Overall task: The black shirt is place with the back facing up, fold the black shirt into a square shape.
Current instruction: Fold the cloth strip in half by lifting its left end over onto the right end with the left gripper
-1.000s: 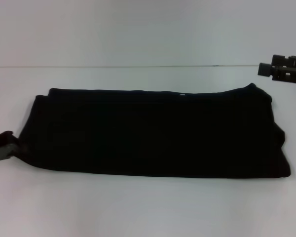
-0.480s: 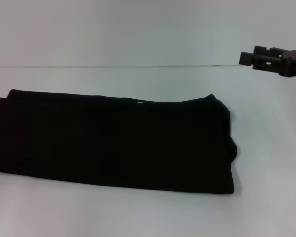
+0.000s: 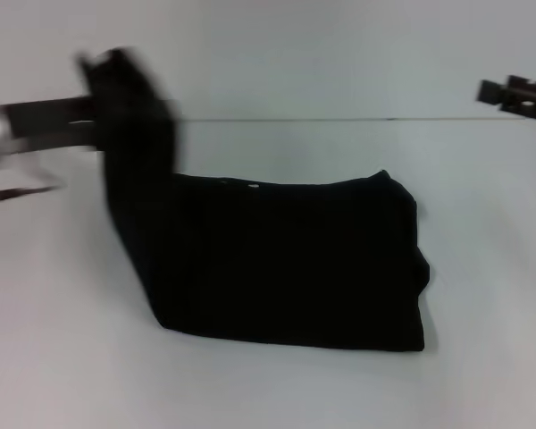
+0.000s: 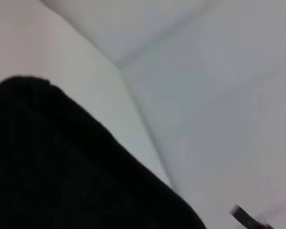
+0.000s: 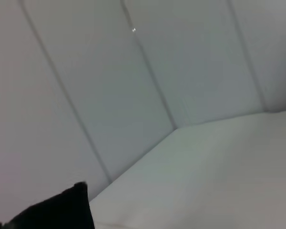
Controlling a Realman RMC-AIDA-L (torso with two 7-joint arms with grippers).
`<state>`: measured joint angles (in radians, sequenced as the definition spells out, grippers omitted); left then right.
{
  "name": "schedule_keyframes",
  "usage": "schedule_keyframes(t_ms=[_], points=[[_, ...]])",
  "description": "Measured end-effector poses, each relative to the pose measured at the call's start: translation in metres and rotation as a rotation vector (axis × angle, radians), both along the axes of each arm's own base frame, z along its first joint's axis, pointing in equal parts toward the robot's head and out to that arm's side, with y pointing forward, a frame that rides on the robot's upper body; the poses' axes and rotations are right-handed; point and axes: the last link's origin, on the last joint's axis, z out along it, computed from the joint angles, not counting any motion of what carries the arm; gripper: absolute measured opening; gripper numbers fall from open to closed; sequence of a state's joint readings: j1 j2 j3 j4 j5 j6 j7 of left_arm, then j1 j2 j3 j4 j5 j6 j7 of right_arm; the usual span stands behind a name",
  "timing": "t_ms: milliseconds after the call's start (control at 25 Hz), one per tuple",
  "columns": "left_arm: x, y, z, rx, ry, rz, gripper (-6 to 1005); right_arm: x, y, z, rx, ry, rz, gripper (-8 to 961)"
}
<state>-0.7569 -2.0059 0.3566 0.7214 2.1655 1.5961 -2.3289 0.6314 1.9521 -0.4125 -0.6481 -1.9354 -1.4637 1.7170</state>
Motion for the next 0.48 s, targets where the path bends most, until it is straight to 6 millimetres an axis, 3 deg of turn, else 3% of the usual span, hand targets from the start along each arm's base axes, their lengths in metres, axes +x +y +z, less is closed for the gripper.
schedule_keyframes(t_ms=[160, 200, 240, 280, 320, 480], points=[[0.050, 0.007, -0.065, -0.062, -0.025, -0.105, 112, 0.018, -0.013, 0.025, 0.049, 0.016, -0.021, 915], [0.050, 0.007, -0.065, -0.062, -0.025, -0.105, 115, 0.021, -0.015, 0.029, 0.057, 0.018, -0.023, 915], [0.059, 0.005, -0.087, -0.068, -0.048, -0.114, 119, 0.024, -0.017, 0.034, 0.064, 0.017, -0.024, 915], [0.059, 0.005, -0.087, -0.068, -0.048, -0.114, 123, 0.026, -0.019, 0.038, 0.070, 0.014, -0.026, 915], [0.065, 0.002, -0.121, -0.049, -0.120, -0.101, 127, 0.027, -0.019, 0.040, 0.073, 0.011, -0.029, 915], [0.062, -0.018, -0.175, 0.001, -0.183, -0.041, 142, 0.030, -0.019, 0.048, 0.080, -0.008, -0.028, 915]])
